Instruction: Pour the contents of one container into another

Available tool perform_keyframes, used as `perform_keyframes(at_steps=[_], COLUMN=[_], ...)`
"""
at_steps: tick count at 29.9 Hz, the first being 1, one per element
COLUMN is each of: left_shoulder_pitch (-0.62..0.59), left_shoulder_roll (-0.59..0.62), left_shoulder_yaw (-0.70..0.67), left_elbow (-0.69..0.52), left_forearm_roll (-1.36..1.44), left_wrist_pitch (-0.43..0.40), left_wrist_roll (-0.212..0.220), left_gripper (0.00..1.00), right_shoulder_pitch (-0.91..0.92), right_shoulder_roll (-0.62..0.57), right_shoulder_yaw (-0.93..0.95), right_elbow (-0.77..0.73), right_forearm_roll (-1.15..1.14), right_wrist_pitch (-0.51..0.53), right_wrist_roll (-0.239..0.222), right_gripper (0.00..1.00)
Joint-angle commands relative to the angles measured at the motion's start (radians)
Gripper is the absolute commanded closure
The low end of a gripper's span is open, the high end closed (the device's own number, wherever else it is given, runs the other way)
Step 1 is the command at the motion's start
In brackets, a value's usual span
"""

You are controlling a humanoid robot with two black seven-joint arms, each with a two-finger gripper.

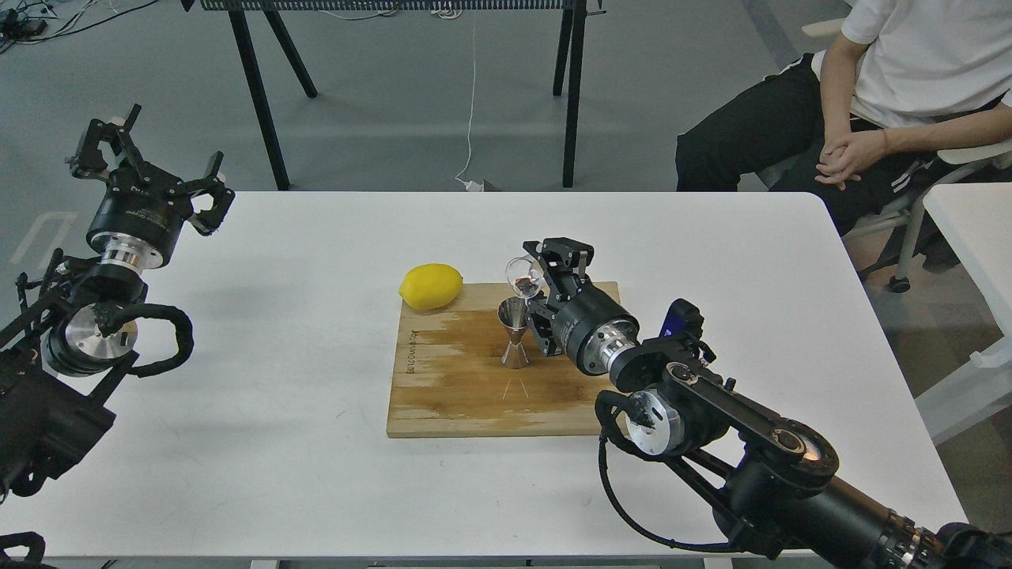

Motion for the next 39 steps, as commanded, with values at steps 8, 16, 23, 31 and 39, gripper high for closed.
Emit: perform_keyframes(at_steps=[8, 16, 23, 31, 39], left_shoulder_pitch=[0.000, 0.000, 0.000, 0.002, 0.002], left_shoulder_roll=[-0.002, 0.000, 0.000, 0.000, 0.000], left_shoulder_yaw=[0.000, 0.001, 0.000, 0.000, 0.000], left_elbow=[0.006, 0.008, 0.008, 0.008, 0.008], left_forearm_roll=[0.000, 0.000, 0.000, 0.000, 0.000], left_wrist_pitch=[0.000, -0.001, -0.001, -0.001, -0.001], left_wrist_roll=[-0.008, -0.011, -0.012, -0.012, -0.014], left_gripper=[0.00, 0.00, 0.00, 0.00, 0.00], right_shoulder_pitch=[0.016, 0.018, 0.047, 0.053, 0.059], right_shoulder_roll=[0.001, -0.005, -0.005, -0.006, -0.022], right_shoulder_yaw=[-0.060, -0.085, -0.087, -0.108, -0.130], right_elbow=[-0.005, -0.011, -0.041, -0.049, -0.051], right_forearm_roll=[-0.140, -0.191, -0.225, -0.264, -0.294], right_wrist_pitch=[-0.038, -0.048, -0.052, -0.054, -0.054], right_wrist_roll=[0.028, 0.041, 0.042, 0.042, 0.044], right_gripper=[0.66, 0.66, 0.66, 0.66, 0.66])
